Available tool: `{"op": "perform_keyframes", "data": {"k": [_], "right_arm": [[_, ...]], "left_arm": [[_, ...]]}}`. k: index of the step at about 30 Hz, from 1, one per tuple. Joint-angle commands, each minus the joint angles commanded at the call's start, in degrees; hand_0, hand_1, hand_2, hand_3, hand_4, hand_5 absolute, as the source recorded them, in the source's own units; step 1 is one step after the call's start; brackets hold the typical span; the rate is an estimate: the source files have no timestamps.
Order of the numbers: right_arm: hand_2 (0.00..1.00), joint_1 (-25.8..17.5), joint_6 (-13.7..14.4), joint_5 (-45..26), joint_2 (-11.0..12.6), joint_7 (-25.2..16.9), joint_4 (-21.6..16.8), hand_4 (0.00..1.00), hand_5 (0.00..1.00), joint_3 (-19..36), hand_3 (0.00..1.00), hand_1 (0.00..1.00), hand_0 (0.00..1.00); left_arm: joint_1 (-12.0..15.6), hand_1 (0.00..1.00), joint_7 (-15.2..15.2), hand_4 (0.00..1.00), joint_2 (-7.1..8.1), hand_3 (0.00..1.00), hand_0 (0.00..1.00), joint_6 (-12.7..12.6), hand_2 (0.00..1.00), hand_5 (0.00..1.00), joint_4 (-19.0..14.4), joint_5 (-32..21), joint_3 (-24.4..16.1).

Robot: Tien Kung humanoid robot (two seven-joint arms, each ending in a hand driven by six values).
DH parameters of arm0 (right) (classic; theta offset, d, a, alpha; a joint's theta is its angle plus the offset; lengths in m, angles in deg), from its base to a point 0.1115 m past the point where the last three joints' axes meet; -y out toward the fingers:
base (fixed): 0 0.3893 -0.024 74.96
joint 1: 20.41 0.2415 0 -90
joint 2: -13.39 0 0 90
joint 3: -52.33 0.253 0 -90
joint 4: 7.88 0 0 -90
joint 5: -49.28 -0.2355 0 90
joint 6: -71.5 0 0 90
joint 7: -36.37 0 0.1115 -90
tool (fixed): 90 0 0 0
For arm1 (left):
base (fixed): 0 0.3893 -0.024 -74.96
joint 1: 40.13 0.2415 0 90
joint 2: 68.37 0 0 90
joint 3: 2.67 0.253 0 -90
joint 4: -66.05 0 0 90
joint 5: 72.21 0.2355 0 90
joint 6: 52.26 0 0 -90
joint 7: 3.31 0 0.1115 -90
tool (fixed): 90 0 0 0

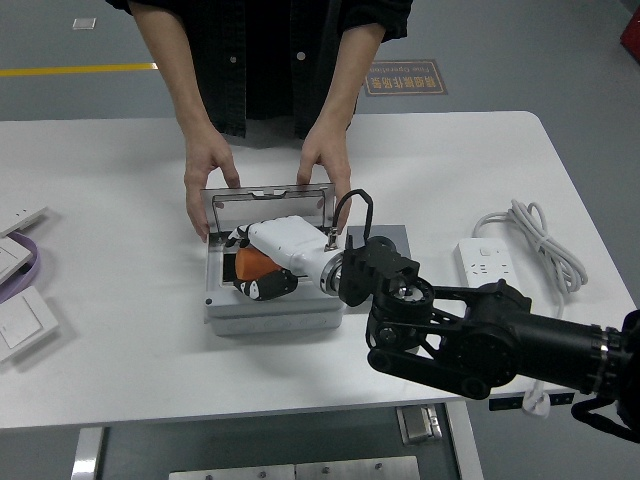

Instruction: Pick up the cylinder from the cube,place it in the box,flap close box

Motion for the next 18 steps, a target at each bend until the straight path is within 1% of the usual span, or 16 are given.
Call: {"op": "perform_keyframes", "data": {"k": [2,3,4,8,9,12,14,15,18], "right_arm": [[0.772,-0.8,1.1,-2.7,0.6,-1.7,-0.7,0.765,0.321,0.8,0.821,0.758,0.884],[0.767,-1.2,1.6,-4.1,0.9,-2.5,-1.1,0.786,0.332,1.3,0.820,0.755,0.879],[0.767,-1.6,2.1,-5.8,1.3,-3.4,-1.8,0.786,0.332,1.9,0.820,0.755,0.879],[0.767,-3.1,3.7,-12.6,3.8,-6.6,-6.4,0.786,0.332,5.1,0.820,0.755,0.879],[0.746,-3.4,4.0,-14.2,4.4,-7.3,-7.5,0.796,0.349,6.0,0.795,0.733,0.863],[0.746,-3.7,4.8,-18.9,6.2,-8.9,-11.4,0.796,0.349,8.7,0.795,0.733,0.863],[0.746,-3.8,5.3,-21.3,7.0,-9.7,-13.6,0.796,0.349,10.2,0.795,0.733,0.863],[0.727,-3.7,5.7,-22.9,7.4,-10.2,-15.2,0.804,0.371,11.3,0.749,0.715,0.838],[0.727,-3.0,6.5,-24.2,7.6,-10.9,-16.5,0.804,0.371,13.3,0.749,0.715,0.838]], "left_arm": [[0.0,0.511,0.0,0.713,-0.01,0.620,0.601,0.0,0.562,0.200,0.0,0.0,-0.1],[0.0,0.511,0.0,0.713,-0.02,0.620,0.601,0.0,0.562,0.200,0.0,0.0,-0.1],[0.0,0.511,0.0,0.713,-0.04,0.620,0.601,0.0,0.562,0.200,0.0,0.0,-0.1],[0.6,0.511,0.0,0.713,-0.29,0.620,0.601,0.0,0.562,0.200,0.0,-0.4,0.3],[0.8,0.511,-0.1,0.713,-0.37,0.620,0.601,0.0,0.562,0.200,0.0,-0.8,0.7],[2.1,0.511,-0.4,0.713,-0.77,0.620,0.601,0.0,0.562,0.200,-0.2,-1.9,2.6],[2.8,0.511,-0.5,0.713,-1.04,0.620,0.601,-0.1,0.562,0.200,-0.3,-2.7,3.6],[3.3,0.511,-0.6,0.713,-1.24,0.620,0.601,-0.1,0.562,0.200,-0.3,-3.2,4.3],[4.0,0.511,-0.7,0.713,-1.55,0.620,0.601,-0.2,0.562,0.200,-0.5,-3.6,5.0]]}}
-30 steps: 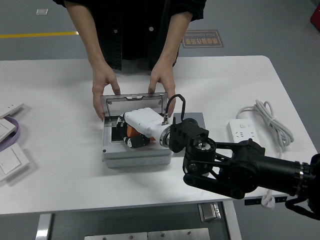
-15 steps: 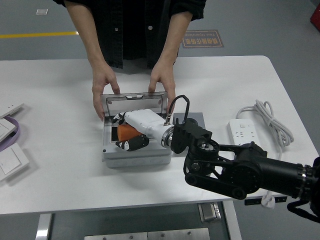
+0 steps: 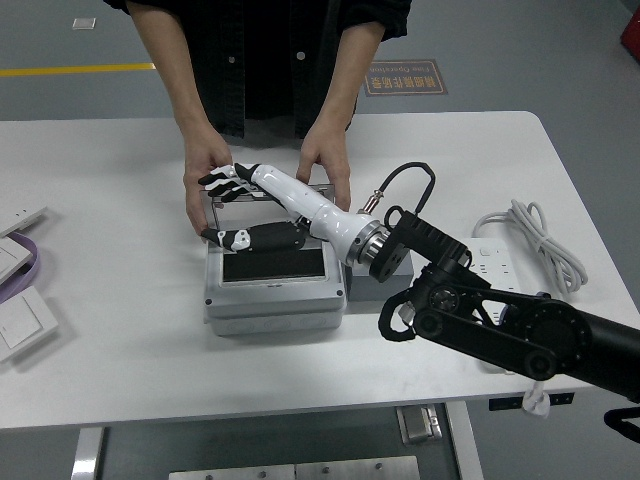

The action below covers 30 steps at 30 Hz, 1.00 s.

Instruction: Pick up the cylinder from the cube,place it in the box,flap close box

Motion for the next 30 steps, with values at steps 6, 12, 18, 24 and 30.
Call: {"op": "perform_keyframes", "data": {"k": [6,12,18,24,30], "right_arm": [[0.714,3.3,-1.1,-0.3,-0.2,1.0,5.3,0.791,0.378,0.2,0.724,0.705,0.826],[0.706,7.0,-4.5,0.4,-0.1,3.6,12.0,0.779,0.374,-2.7,0.706,0.699,0.819],[0.707,8.0,-8.5,5.7,1.3,7.4,11.8,0.771,0.374,-3.0,0.703,0.705,0.819],[0.704,7.1,-9.1,7.0,2.1,8.0,10.6,0.769,0.384,-3.4,0.702,0.700,0.818],[0.700,5.3,-8.9,5.7,3.0,7.4,11.2,0.773,0.395,-4.3,0.700,0.687,0.803]], "left_arm": [[0.3,0.511,0.0,0.713,-0.05,0.620,0.601,-0.1,0.562,0.200,-0.4,0.5,0.1],[0.3,0.512,-0.2,0.714,0.20,0.620,0.601,-0.1,0.562,0.200,-0.8,0.5,1.9],[0.0,0.512,-0.1,0.715,0.17,0.620,0.601,-0.2,0.562,0.200,-0.9,0.9,1.8],[-0.6,0.511,0.0,0.716,0.06,0.621,0.601,-0.2,0.562,0.201,-0.9,1.8,0.9],[-1.0,0.512,0.1,0.717,-0.13,0.621,0.602,-0.2,0.562,0.202,-0.9,2.6,-0.1]]}}
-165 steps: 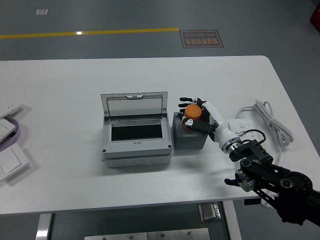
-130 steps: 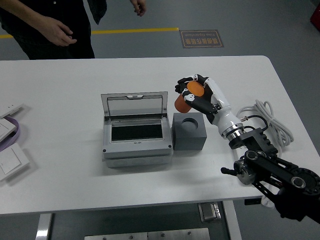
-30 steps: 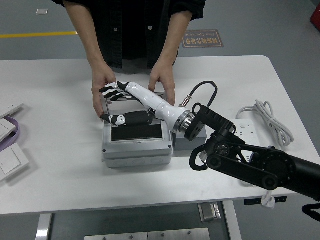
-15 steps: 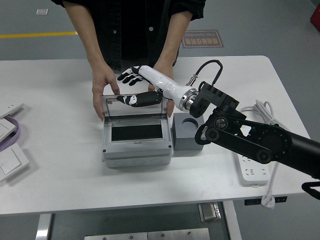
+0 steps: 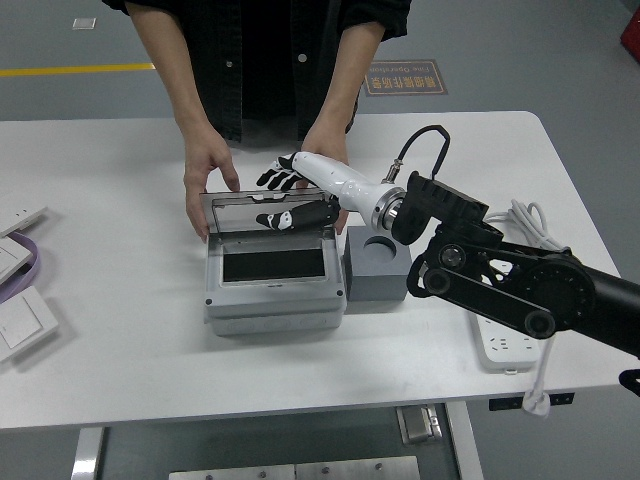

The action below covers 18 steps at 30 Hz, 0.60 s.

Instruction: Pick up the cylinder from the cube,place it in the box,flap close box

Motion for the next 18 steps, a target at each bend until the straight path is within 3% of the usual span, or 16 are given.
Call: {"op": "perform_keyframes", "data": {"k": [18], "right_arm": [[0.694,-4.0,1.5,-3.6,4.0,-1.5,-6.8,0.758,0.404,-0.8,0.693,0.673,0.789]], "left_arm": [[0.0,0.512,0.0,0.718,0.14,0.619,0.602,-0.1,0.562,0.205,-0.2,1.3,-1.7]]}}
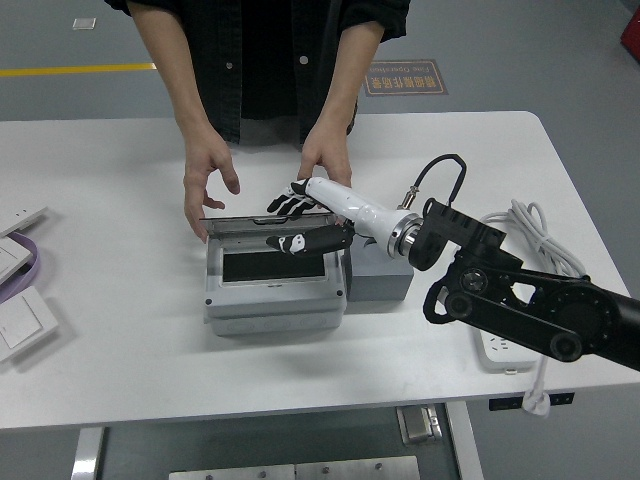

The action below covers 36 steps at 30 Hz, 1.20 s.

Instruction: Pick up the cylinder from the cube,place it in the box,flap close box

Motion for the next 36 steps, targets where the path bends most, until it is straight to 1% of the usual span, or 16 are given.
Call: {"op": "perform_keyframes", "data": {"k": [8,9,14,15,20,23,26,29,32,33,36], "right_arm": [[0.691,-1.7,0.7,-3.6,0.8,-1.2,-2.8,0.745,0.415,-0.3,0.685,0.671,0.782],[0.691,-1.9,0.7,-3.6,0.9,-1.1,-2.9,0.735,0.414,-0.3,0.687,0.661,0.737],[0.691,-3.1,0.3,-3.5,1.4,-1.0,-3.2,0.735,0.414,0.5,0.687,0.661,0.737],[0.690,-3.5,0.3,-3.3,1.7,-1.0,-3.3,0.727,0.419,1.3,0.682,0.656,0.710],[0.690,-8.4,1.4,-1.8,3.6,-1.7,-4.7,0.727,0.419,7.6,0.682,0.656,0.710],[0.690,-12.2,2.8,-1.5,4.9,-3.0,-5.6,0.723,0.425,12.5,0.678,0.657,0.711],[0.690,-16.6,4.9,-2.6,5.7,-5.5,-5.9,0.723,0.425,18.5,0.678,0.657,0.711],[0.688,-20.3,6.6,-4.0,5.9,-7.6,-5.4,0.713,0.420,23.3,0.669,0.655,0.703],[0.688,-23.7,7.5,-4.6,5.8,-8.7,-4.4,0.713,0.420,29.0,0.669,0.655,0.703],[0.677,-24.3,7.6,-4.7,5.7,-8.9,-4.2,0.702,0.409,30.3,0.650,0.648,0.691],[0.677,-25.4,8.0,-4.9,5.3,-9.4,-3.3,0.702,0.409,34.4,0.650,0.648,0.691]], "left_arm": [[0.1,0.512,0.0,0.718,-0.06,0.619,0.602,0.0,0.562,0.205,-0.1,0.4,-0.8],[0.1,0.512,0.0,0.717,-0.07,0.617,0.600,0.0,0.561,0.206,-0.1,0.5,-0.9],[0.1,0.512,0.0,0.717,0.03,0.617,0.600,0.0,0.561,0.206,0.0,0.1,-0.5],[0.1,0.512,0.0,0.716,0.10,0.617,0.600,0.0,0.561,0.205,0.0,-0.1,-0.3],[0.7,0.512,0.0,0.716,0.46,0.617,0.600,0.0,0.561,0.205,0.1,-0.9,0.9],[1.3,0.512,0.0,0.716,0.42,0.617,0.599,0.0,0.561,0.204,0.0,-1.2,1.2],[2.0,0.512,0.0,0.716,0.10,0.617,0.599,0.0,0.561,0.204,0.0,-1.4,1.5],[2.6,0.512,-0.1,0.715,-0.21,0.616,0.598,0.0,0.561,0.203,-0.1,-1.6,1.7],[3.0,0.512,-0.1,0.715,-0.37,0.616,0.598,0.1,0.561,0.203,-0.1,-1.9,1.9],[3.0,0.512,-0.1,0.715,-0.39,0.616,0.598,0.1,0.561,0.204,-0.1,-2.0,1.9],[3.0,0.512,-0.1,0.715,-0.44,0.616,0.598,0.1,0.561,0.204,0.0,-1.9,1.7]]}}
